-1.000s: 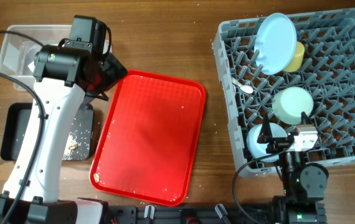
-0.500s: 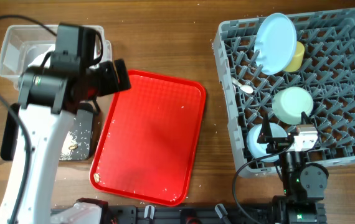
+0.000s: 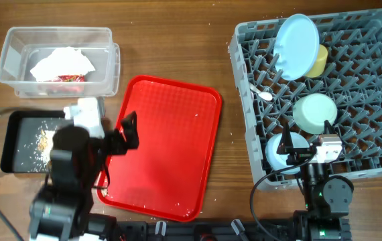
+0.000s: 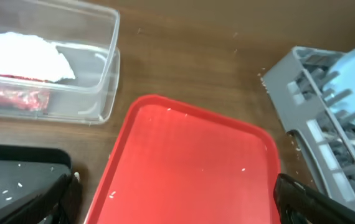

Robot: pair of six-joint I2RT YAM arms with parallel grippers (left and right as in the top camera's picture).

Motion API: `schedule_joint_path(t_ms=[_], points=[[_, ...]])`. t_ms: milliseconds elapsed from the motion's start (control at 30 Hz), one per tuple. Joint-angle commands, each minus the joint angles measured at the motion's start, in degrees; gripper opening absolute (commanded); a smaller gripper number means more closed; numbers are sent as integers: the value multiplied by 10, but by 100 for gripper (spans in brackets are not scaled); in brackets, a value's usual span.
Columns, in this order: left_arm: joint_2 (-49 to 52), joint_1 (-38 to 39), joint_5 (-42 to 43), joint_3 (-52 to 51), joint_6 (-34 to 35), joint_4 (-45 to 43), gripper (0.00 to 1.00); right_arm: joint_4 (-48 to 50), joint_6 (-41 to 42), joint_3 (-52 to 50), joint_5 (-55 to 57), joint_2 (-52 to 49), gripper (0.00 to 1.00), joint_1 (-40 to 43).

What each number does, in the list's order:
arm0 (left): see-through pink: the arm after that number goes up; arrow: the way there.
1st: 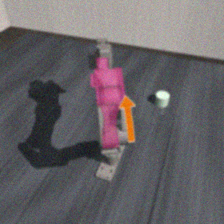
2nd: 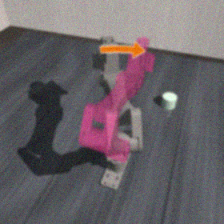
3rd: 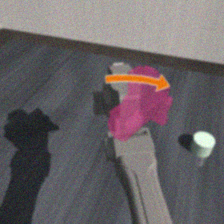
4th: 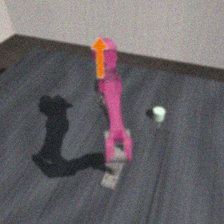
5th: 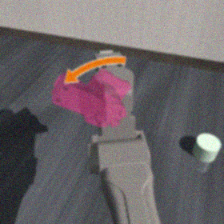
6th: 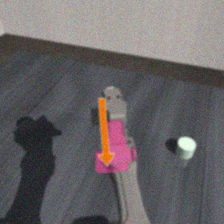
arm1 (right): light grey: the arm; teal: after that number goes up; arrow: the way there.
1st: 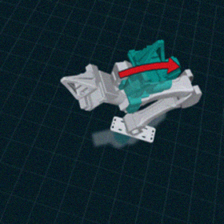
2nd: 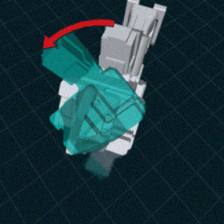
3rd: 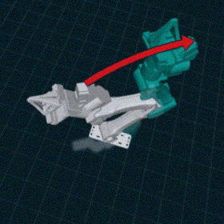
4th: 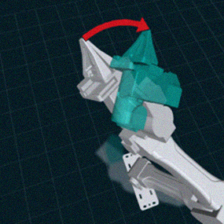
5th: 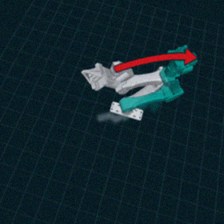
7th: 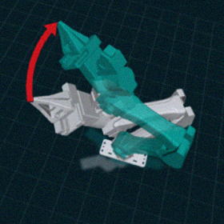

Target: Sort waste into correct bins and load items into the dishwasher rack

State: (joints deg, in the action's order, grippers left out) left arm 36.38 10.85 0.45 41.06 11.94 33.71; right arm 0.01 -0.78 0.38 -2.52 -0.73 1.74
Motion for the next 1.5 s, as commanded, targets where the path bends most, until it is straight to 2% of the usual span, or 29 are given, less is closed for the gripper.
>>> schedule_joint_path(t_ms=[0,133,367,633,967,1333,1467], points=[[-92,-4,32,-57,-77,-29,100,1,-7,-1,3,5,100,4],[-169,-27,41,-97,-77,-30,100,1,-7,-1,3,5,100,4],[-194,-32,54,-128,-76,-33,100,1,-7,-1,3,5,100,4],[-291,-59,53,-176,-70,-44,100,1,-7,-1,3,5,100,4],[-362,-66,53,-320,-71,-252,100,1,-7,-1,3,5,100,4],[-362,-92,53,-404,-71,-408,100,1,-7,-1,3,5,100,4],[-362,-93,53,-407,-71,-413,100,1,-7,-1,3,5,100,4]])
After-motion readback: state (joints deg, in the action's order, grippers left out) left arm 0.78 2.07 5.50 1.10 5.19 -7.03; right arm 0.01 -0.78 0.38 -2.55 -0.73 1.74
